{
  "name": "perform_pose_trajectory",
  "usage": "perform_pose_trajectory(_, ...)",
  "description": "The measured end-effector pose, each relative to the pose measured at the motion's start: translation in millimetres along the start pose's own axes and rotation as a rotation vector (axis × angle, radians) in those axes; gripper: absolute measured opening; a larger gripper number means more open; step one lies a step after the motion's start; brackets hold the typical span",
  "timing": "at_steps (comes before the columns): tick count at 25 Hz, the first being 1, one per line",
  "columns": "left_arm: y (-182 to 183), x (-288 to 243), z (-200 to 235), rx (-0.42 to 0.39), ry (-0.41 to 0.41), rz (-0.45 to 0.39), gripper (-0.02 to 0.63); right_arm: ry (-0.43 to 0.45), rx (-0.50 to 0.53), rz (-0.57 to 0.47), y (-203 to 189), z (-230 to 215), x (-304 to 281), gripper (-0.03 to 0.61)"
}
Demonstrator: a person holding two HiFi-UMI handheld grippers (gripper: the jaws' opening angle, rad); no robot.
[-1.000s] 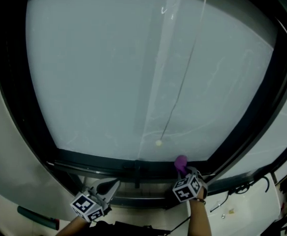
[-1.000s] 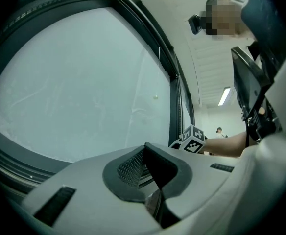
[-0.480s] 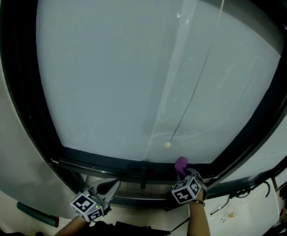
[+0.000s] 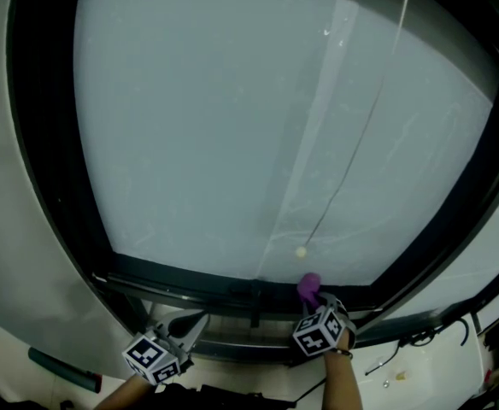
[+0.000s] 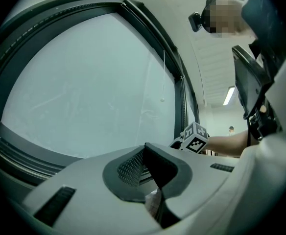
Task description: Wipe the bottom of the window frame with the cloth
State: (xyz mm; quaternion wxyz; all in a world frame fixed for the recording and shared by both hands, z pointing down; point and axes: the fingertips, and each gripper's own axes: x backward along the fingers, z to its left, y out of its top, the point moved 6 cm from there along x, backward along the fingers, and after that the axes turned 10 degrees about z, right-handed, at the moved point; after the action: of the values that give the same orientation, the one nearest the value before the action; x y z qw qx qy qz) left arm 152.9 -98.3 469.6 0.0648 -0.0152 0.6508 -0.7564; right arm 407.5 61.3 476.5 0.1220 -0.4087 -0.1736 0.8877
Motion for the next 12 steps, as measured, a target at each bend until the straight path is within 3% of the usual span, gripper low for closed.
perform_pose_trajectory(12,1.2,16.1,10.3,-0.013,0.019,-0.004,0.005,0.024,0.005,-0.021,15.9,13.4,2.6,0.089)
